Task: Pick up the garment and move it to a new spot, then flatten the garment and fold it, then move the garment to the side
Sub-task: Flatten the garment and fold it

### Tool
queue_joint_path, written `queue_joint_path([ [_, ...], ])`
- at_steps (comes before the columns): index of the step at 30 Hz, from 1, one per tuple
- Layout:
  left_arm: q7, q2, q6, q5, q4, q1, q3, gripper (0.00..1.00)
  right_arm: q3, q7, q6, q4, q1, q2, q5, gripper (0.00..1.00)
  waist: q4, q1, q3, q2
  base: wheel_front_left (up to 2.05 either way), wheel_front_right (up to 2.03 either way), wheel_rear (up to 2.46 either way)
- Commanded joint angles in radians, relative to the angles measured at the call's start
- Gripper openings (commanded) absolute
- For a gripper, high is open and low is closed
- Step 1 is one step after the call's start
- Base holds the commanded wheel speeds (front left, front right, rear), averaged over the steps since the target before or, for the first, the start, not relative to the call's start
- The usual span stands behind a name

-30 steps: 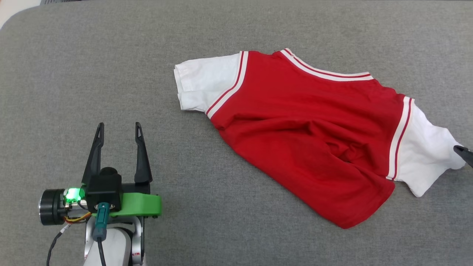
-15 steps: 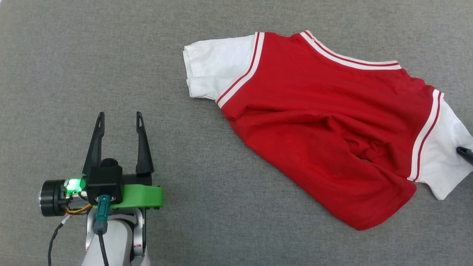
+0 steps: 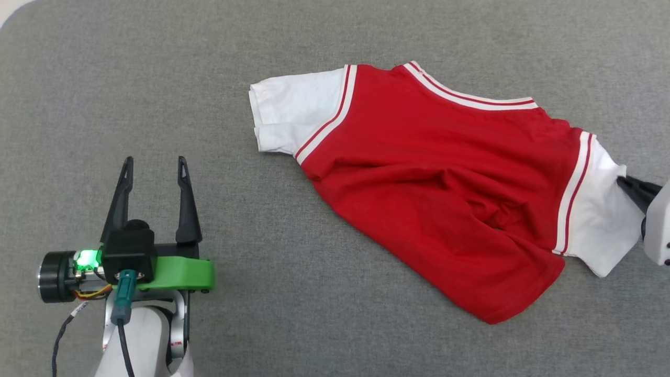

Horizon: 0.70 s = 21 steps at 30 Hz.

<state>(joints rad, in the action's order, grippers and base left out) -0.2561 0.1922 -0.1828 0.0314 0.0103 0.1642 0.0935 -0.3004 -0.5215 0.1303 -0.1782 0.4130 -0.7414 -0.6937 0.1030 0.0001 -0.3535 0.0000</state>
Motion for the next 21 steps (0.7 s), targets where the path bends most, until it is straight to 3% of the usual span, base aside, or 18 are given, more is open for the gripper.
queue_joint_path([
  [1, -0.006, 0.015, 0.013, 0.007, 0.003, 0.023, -0.009, 1.0, 0.014, 0.039, 0.0, 0.023, -0.002, 0.009, 0.024, 0.0, -0.027, -0.0001, 0.035, 0.0, 0.0, 0.0, 0.0],
  [6, -0.006, 0.056, 0.071, 0.02, 0.029, 0.065, -0.029, 1.0, 0.074, 0.114, 0.0, 0.106, -0.026, 0.033, 0.067, 0.0, -0.053, -0.0001, 0.062, 0.0, 0.0, 0.0, 0.0],
  [14, 0.007, 0.136, 0.238, 0.096, 0.153, 0.246, -0.036, 1.0, 0.144, 0.143, 0.0, 0.256, -0.078, 0.093, 0.141, 0.0, -0.095, -0.0001, 0.062, 0.0, 0.0, 0.0, 0.0],
  [18, 0.148, 0.196, 0.298, 0.151, 0.226, 0.393, 0.013, 1.0, 0.143, 0.136, 0.0, 0.31, -0.083, 0.12, 0.171, 0.0, -0.12, -0.0001, 0.044, 0.0, 0.0, 0.0, 0.0],
  [21, 0.3, 0.237, 0.311, 0.228, 0.262, 0.484, 0.074, 1.0, 0.131, 0.132, 0.0, 0.336, -0.079, 0.132, 0.187, 0.0, -0.138, -0.0001, 0.025, 0.0, 0.0, 0.0, 0.0],
])
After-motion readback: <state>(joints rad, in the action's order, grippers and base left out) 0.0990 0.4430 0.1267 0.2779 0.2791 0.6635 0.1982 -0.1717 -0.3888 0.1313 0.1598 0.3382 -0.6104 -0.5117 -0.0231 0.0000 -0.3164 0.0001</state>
